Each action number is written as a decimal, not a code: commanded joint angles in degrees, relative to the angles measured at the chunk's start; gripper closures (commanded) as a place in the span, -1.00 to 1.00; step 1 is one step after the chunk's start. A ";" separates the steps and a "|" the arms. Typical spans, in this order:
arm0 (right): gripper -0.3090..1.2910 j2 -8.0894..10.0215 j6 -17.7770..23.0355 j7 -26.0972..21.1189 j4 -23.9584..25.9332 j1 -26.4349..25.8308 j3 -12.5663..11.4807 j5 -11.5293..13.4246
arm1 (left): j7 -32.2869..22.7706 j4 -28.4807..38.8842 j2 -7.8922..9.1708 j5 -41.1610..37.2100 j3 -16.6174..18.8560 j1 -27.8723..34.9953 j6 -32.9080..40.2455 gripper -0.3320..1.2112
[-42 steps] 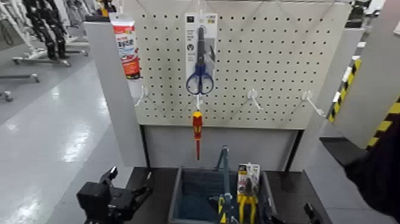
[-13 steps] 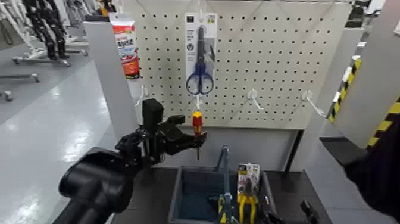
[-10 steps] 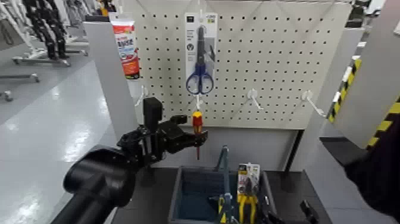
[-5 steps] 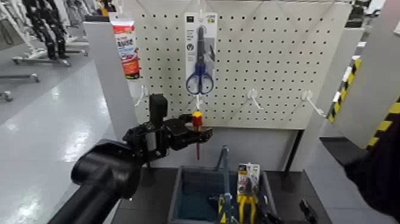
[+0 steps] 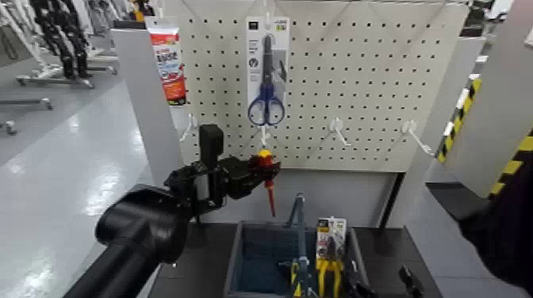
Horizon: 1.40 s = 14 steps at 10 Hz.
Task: Put the red screwdriver into the crate.
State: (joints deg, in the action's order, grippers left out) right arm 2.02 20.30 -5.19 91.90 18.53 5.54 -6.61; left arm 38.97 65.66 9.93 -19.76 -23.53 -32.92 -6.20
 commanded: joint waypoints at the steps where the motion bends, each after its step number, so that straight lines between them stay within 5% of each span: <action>1: -0.45 -0.09 0.09 0.00 0.04 0.01 -0.09 0.02 | 0.06 0.26 0.00 -0.01 0.68 0.49 0.23 0.80; 6: -0.45 0.00 0.09 0.00 0.04 0.10 -0.09 0.02 | 0.06 4.04 0.27 0.34 1.21 2.07 -0.74 0.80; 14: -0.45 0.09 0.35 0.00 -0.05 0.19 -0.44 -0.07 | -1.79 24.16 1.67 1.31 6.39 12.17 -11.38 0.80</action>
State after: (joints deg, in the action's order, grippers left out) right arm 2.07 20.61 -5.19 91.91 18.72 5.09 -6.68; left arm 37.20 88.47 11.54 -18.42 -17.22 -21.31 -16.51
